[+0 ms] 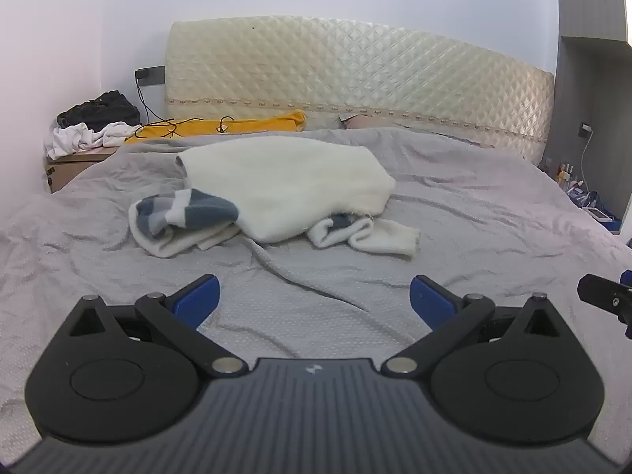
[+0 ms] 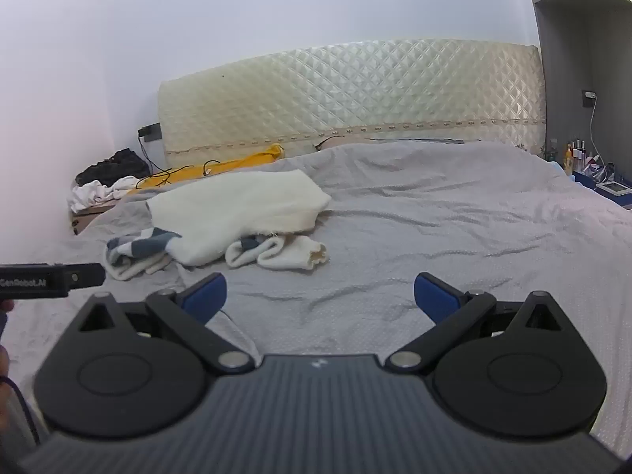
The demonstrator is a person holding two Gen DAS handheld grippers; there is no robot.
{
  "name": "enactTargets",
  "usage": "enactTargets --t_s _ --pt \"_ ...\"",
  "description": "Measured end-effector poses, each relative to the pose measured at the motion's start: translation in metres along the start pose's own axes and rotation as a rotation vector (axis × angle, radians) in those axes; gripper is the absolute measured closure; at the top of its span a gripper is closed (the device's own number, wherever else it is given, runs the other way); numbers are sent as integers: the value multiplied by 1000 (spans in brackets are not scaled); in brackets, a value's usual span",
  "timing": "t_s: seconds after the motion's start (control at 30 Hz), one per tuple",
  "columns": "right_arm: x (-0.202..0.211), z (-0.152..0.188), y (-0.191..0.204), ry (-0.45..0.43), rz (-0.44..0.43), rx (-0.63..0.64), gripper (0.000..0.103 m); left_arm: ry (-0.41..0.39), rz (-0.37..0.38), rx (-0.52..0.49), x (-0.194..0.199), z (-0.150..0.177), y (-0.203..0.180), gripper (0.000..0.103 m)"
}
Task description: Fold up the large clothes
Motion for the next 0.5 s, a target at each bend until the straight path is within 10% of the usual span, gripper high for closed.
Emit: enactTargets --t_s 0.5 --pt "-2 1 1 5 -3 -3 0 -16 7 7 9 -6 -2 0"
Point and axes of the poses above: each gripper's, at about its wrist camera, not at the fingertips, and x roughly against the way its jaws point, y to its left, z to its underside, the point moved 5 cm from there along -x, roughly the way its jaws point, and after that the axes turned 7 degrees about -x, right-handed, at the moved point
